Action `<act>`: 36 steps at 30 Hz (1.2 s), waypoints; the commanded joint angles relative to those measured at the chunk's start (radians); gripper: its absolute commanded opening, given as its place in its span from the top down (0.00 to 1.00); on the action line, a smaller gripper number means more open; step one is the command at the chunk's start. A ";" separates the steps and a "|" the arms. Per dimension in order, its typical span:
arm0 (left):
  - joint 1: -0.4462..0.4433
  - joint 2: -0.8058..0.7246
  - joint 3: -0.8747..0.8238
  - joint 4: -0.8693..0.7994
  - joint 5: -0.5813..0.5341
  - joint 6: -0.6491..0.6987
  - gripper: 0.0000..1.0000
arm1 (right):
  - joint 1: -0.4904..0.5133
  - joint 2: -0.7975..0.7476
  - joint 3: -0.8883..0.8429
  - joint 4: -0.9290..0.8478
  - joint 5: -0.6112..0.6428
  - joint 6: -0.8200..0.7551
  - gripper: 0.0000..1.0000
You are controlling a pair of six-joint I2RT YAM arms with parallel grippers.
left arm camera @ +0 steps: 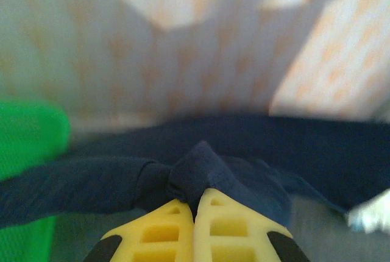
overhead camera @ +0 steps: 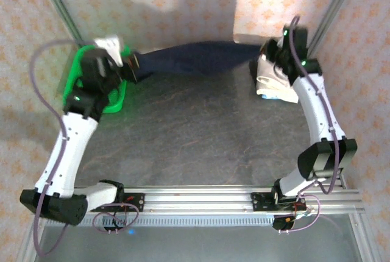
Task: Fold and stack the t-shirts
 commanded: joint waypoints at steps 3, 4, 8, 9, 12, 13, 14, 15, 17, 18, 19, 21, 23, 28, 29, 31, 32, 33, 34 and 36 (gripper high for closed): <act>-0.145 -0.262 -0.389 0.008 -0.087 -0.187 1.00 | 0.015 -0.214 -0.431 0.038 -0.096 0.034 1.00; -0.172 -0.291 -0.433 -0.035 -0.113 -0.211 1.00 | 0.017 -0.240 -0.480 0.010 -0.097 0.041 1.00; -0.228 -0.351 -0.552 -0.219 -0.168 -0.350 1.00 | 0.046 -0.371 -0.668 -0.081 -0.081 0.058 1.00; -0.232 -0.354 -0.568 -0.251 -0.177 -0.378 1.00 | 0.050 -0.392 -0.689 -0.117 -0.053 0.061 1.00; -0.233 -0.377 -0.599 -0.310 -0.205 -0.440 1.00 | 0.051 -0.453 -0.752 -0.224 0.069 0.065 1.00; -0.233 -0.389 -0.611 -0.314 -0.213 -0.456 0.94 | 0.051 -0.466 -0.767 -0.254 0.105 0.069 1.00; -0.233 -0.398 -0.619 -0.315 -0.206 -0.460 0.92 | 0.051 -0.476 -0.778 -0.276 0.122 0.068 1.00; -0.234 -0.405 -0.622 -0.322 -0.203 -0.460 0.87 | 0.051 -0.479 -0.788 -0.290 0.129 0.069 1.00; -0.235 -0.417 -0.626 -0.343 -0.204 -0.466 0.70 | 0.052 -0.483 -0.805 -0.320 0.120 0.075 1.00; -0.235 -0.423 -0.628 -0.345 -0.199 -0.464 0.66 | 0.051 -0.486 -0.813 -0.326 0.117 0.076 1.00; -0.235 -0.431 -0.632 -0.345 -0.197 -0.464 0.65 | 0.051 -0.490 -0.820 -0.336 0.125 0.077 1.00; -0.233 -0.442 -0.643 -0.324 -0.181 -0.451 0.74 | 0.052 -0.505 -0.830 -0.342 0.153 0.080 1.00; -0.235 -0.435 -0.651 -0.314 -0.163 -0.442 0.73 | 0.051 -0.518 -0.822 -0.349 0.167 0.090 0.97; -0.235 -0.422 -0.619 -0.371 -0.217 -0.429 0.46 | 0.051 -0.526 -0.760 -0.403 0.272 0.115 0.70; -0.234 -0.429 -0.612 -0.372 -0.236 -0.426 0.44 | 0.051 -0.540 -0.743 -0.403 0.284 0.116 0.66; -0.234 -0.428 -0.596 -0.347 -0.274 -0.417 0.41 | 0.051 -0.570 -0.713 -0.379 0.277 0.113 0.64; -0.233 -0.415 -0.587 -0.320 -0.281 -0.405 0.41 | 0.051 -0.582 -0.700 -0.357 0.261 0.112 0.63; -0.233 -0.390 -0.577 -0.291 -0.281 -0.392 0.40 | 0.051 -0.588 -0.694 -0.328 0.238 0.111 0.62; -0.233 -0.347 -0.565 -0.257 -0.281 -0.378 0.38 | 0.054 -0.585 -0.693 -0.283 0.208 0.109 0.61; -0.233 -0.229 -0.520 -0.203 -0.307 -0.356 0.37 | 0.072 -0.545 -0.690 -0.185 0.152 0.119 0.59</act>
